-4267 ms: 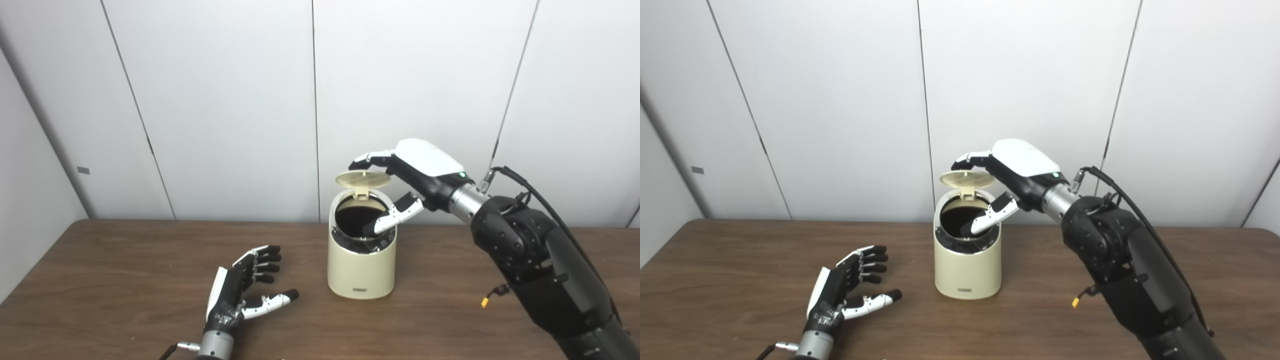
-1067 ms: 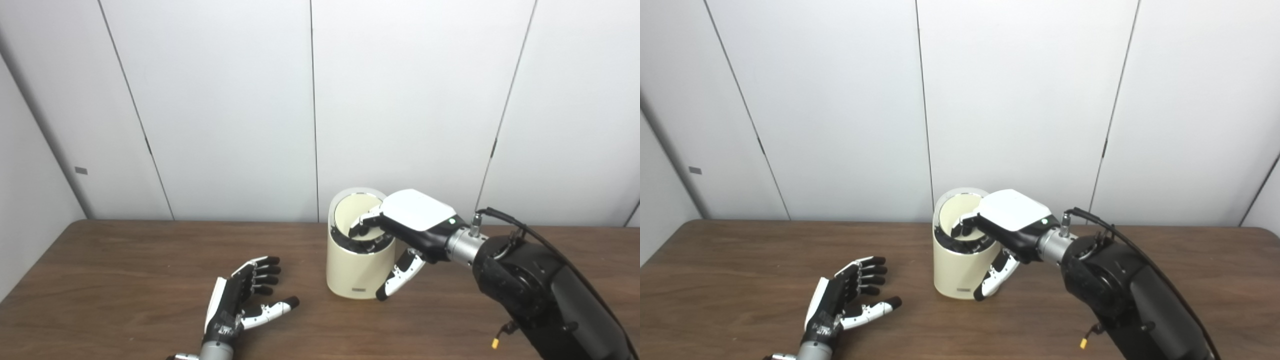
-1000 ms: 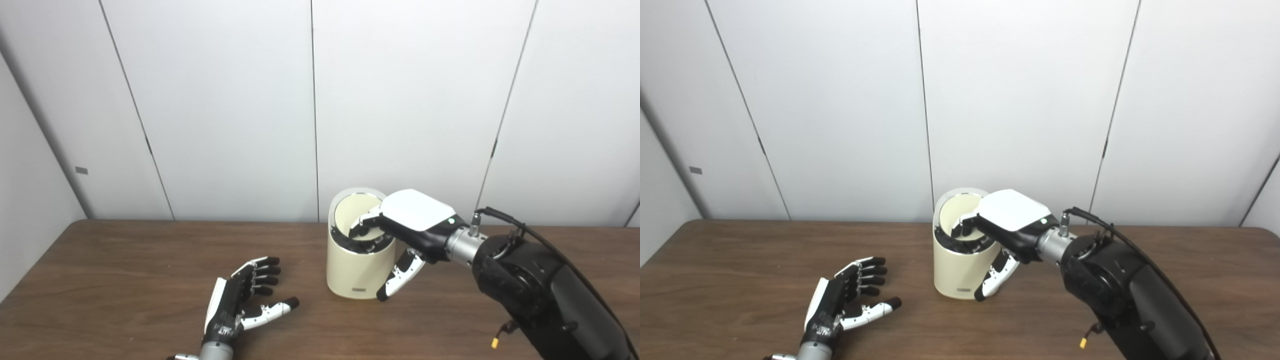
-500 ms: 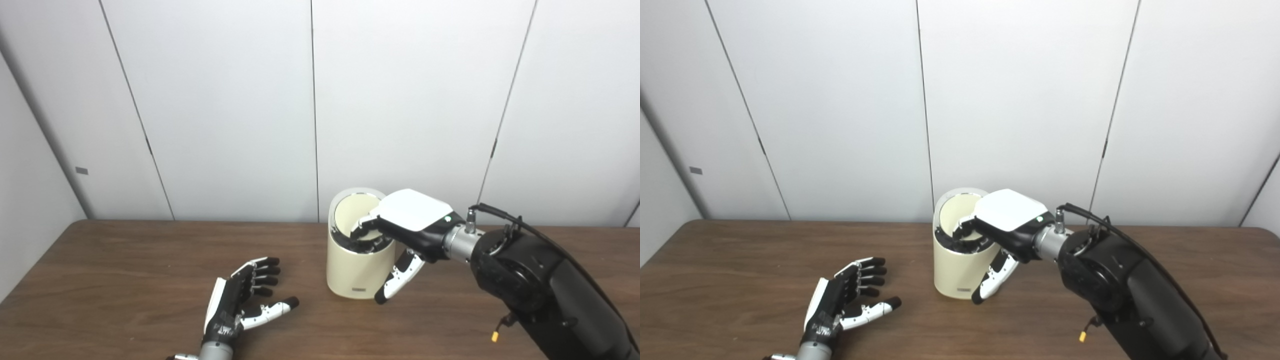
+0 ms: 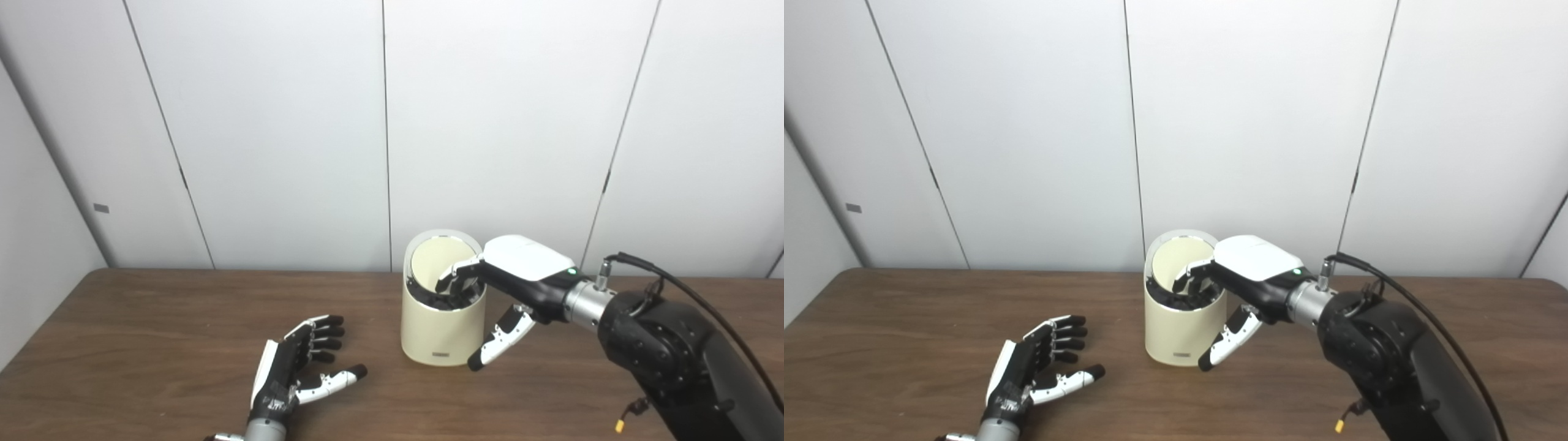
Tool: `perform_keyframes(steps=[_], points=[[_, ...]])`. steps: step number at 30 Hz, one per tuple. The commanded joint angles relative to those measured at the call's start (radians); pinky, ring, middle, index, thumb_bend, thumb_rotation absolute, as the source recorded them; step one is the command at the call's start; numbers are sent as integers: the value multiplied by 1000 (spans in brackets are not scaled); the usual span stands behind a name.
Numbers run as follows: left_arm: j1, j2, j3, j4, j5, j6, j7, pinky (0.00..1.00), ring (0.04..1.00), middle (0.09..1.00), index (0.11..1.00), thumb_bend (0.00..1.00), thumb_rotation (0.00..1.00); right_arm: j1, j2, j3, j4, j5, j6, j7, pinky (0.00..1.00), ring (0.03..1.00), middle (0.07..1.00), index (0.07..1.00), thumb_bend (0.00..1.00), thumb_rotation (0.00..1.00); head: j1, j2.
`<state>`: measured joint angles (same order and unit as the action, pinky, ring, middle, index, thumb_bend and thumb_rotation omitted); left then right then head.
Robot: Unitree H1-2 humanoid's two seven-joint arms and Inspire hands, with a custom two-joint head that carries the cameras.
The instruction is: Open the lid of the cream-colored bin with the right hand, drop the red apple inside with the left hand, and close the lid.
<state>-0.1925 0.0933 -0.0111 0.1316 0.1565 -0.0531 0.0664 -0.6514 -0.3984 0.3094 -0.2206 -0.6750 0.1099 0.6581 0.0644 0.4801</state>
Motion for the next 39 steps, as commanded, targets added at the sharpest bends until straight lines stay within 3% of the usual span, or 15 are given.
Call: perform_keyframes(steps=[1,8,13,20,25,28,35,39], points=[[-12,8,-4,-3,12,-9,-2,618,679,714,738,771,63,-18,1,-35,-17,31,-17,-58,682,800,724,742,790,364,0,1],[-13,6,-5,0,9,-6,-3,617,676,714,733,778,55,22,26,-101,19,51,-72,-225,633,751,720,731,781,350,-1,-3],[-14,6,-5,-1,5,-9,-5,626,683,715,731,777,56,50,26,-131,37,55,-82,-296,612,747,724,738,758,371,0,-2],[-13,5,1,-3,-4,-15,-4,607,673,709,726,790,54,140,36,-207,-9,100,-59,-358,649,753,752,755,727,293,1,-2],[-10,8,3,-10,-8,-21,-8,610,681,715,738,777,66,209,71,-271,43,202,-101,-442,800,790,789,802,724,257,3,-4],[-10,9,7,-17,-14,-21,-9,624,686,719,743,783,73,245,91,-289,70,232,-102,-478,689,776,813,833,728,287,2,-6],[-4,17,13,-31,-24,-39,-13,628,672,711,746,787,70,327,164,-322,133,335,-137,-564,677,803,837,843,776,303,-9,-11],[-4,26,16,-39,-25,-56,-17,598,656,702,740,786,59,351,192,-321,166,357,-198,-610,656,796,838,849,787,300,-18,-13]])
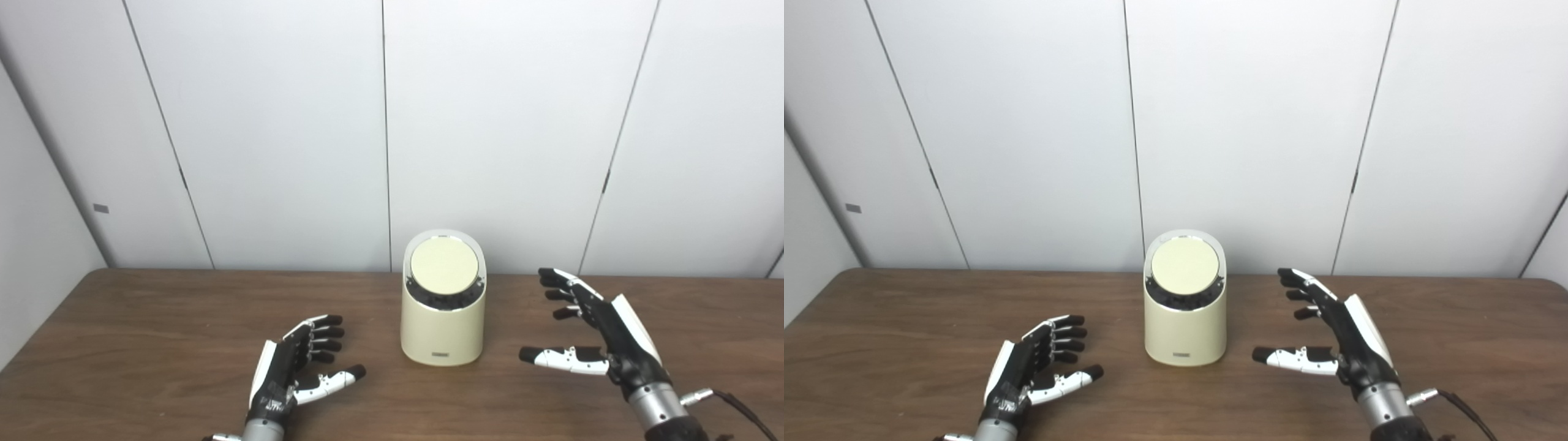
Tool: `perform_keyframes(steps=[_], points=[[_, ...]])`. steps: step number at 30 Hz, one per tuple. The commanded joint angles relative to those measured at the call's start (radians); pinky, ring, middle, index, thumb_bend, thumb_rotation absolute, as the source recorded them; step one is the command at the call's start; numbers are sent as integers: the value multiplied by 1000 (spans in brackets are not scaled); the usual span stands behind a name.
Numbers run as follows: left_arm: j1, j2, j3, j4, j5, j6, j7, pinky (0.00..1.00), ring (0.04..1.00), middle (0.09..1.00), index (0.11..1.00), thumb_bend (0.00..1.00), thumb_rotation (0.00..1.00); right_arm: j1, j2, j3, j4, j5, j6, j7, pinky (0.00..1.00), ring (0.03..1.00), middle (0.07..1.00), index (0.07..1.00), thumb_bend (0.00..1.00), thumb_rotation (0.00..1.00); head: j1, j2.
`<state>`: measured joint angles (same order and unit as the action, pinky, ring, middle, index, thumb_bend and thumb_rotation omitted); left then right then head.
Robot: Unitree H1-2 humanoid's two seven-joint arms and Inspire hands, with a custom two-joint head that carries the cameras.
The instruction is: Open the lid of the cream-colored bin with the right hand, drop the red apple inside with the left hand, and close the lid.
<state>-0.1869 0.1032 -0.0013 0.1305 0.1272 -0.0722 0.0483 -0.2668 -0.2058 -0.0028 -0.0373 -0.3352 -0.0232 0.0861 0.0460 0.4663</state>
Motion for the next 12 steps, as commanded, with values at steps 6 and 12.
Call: perform_keyframes(steps=[6,12], points=[[-9,34,12,-60,1,-62,-8,552,637,694,738,781,58,2,22,5,6,19,-89,-73,666,784,846,853,794,299,-12,-2],[-9,48,20,-98,-32,-78,-33,557,654,710,744,786,76,14,25,10,16,24,-115,-88,675,786,838,850,810,333,-19,-2]])
